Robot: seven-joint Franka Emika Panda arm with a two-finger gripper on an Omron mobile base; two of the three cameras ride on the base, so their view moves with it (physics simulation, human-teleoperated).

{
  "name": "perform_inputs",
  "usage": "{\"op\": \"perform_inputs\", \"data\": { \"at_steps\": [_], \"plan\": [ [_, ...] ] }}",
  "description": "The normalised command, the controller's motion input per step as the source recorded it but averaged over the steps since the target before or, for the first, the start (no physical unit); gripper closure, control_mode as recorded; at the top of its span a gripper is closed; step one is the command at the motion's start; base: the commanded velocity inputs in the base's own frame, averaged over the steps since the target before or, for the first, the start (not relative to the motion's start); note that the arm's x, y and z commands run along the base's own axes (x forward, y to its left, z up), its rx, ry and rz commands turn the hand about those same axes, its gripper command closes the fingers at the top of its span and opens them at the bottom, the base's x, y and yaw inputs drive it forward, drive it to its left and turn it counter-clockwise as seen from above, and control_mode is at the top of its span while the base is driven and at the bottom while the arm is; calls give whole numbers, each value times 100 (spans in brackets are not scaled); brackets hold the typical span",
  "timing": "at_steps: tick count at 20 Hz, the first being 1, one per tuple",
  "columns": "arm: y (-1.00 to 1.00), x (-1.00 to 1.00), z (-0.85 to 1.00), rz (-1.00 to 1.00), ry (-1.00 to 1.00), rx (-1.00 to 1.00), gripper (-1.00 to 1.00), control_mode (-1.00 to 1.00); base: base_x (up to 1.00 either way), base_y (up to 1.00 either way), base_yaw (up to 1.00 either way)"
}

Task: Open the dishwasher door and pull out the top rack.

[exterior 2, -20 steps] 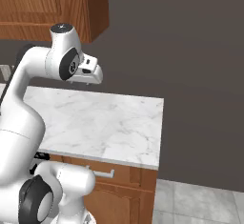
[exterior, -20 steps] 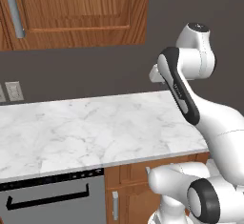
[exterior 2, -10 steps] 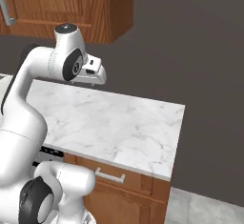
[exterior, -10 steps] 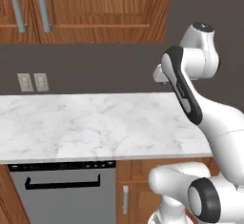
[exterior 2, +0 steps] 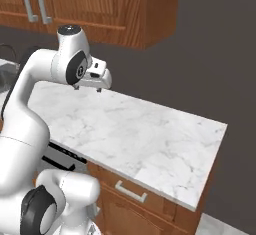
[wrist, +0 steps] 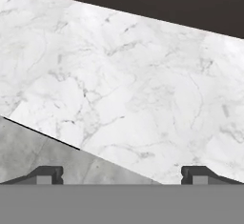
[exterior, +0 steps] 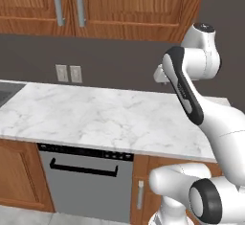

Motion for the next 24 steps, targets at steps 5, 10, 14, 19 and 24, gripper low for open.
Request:
{"op": "perform_inputs", "data": {
  "at_steps": [5,10,14,19,24],
  "plan": [
    [0,0,0,0,0,0,-100,100,-26,-9,38],
    [0,0,0,0,0,0,-100,100,-27,-12,33],
    [0,0,0,0,0,0,-100,100,-52,-28,23],
    [0,0,0,0,0,0,-100,100,-44,-25,25],
    [0,0,0,0,0,0,-100,100,-21,-8,25]
  ]
}}
